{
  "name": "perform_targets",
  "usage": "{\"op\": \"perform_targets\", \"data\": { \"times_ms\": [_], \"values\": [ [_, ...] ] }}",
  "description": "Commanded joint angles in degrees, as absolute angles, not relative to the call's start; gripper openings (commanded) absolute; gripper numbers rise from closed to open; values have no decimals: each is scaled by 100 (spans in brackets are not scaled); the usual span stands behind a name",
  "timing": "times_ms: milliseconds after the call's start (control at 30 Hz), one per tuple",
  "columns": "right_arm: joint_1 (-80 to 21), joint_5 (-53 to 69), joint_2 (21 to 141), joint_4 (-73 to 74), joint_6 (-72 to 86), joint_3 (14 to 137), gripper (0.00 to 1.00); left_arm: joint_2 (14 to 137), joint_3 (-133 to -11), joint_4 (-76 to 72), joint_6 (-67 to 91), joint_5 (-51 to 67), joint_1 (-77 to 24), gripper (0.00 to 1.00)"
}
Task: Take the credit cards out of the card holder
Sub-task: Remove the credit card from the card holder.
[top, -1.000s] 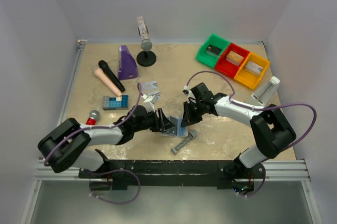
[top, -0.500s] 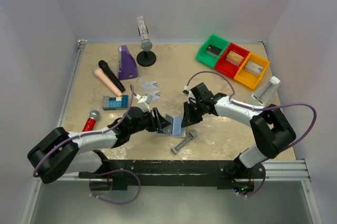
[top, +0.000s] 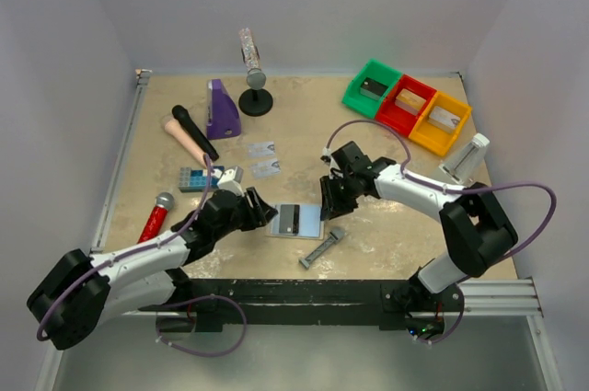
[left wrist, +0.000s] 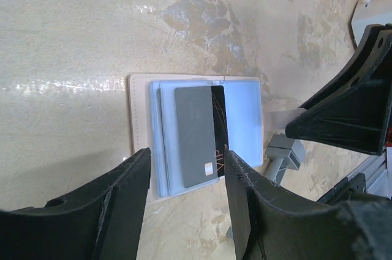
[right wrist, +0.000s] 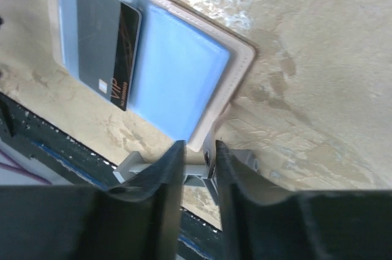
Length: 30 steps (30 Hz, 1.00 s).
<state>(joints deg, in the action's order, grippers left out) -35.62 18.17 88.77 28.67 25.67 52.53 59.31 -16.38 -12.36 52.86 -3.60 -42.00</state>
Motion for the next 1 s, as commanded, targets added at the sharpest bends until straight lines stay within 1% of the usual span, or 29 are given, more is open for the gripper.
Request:
{"op": "perform_targets", "data": {
  "times_ms": [0, 33, 100, 167, 233, 300, 433, 633, 800, 967],
  "values": [
    [-3586, 1293, 8299, 3243, 2408, 5493, 37, 5371, -1635, -888, 5247, -703, -4131, 56],
    [-3577, 1196, 8184, 3261, 2417, 5519, 40, 5266, -1661, -835, 5230, -721, -4131, 56],
    [-3595, 1256, 7955, 3165, 2426, 5537, 41, 5098, -1705, -800, 5194, -738, -4113, 56],
    [-3595, 1650, 7700, 2736, 2452, 5397, 40, 5036, -1714, -974, 5124, -642, -4113, 55],
    [-3595, 2299, 7629, 2148, 2583, 5230, 38, 5141, -1696, -1343, 5098, -423, -4113, 52],
    [-3595, 2862, 7812, 1689, 2776, 5177, 36, 5378, -1696, -1677, 5124, -238, -4122, 50],
    [-3603, 3278, 8375, 1126, 3111, 5072, 33, 5993, -1731, -2222, 5229, -26, -4113, 42],
    [-3612, 3313, 9052, 818, 3296, 4852, 22, 6494, -1723, -2496, 5309, 70, -4105, 37],
    [-3595, 3226, 9342, 738, 3287, 4737, 18, 6706, -1688, -2619, 5344, 70, -4104, 36],
    [-3603, 2998, 9518, 896, 3261, 4711, 17, 6776, -1644, -2681, 5361, 79, -4104, 36]
  ]
}}
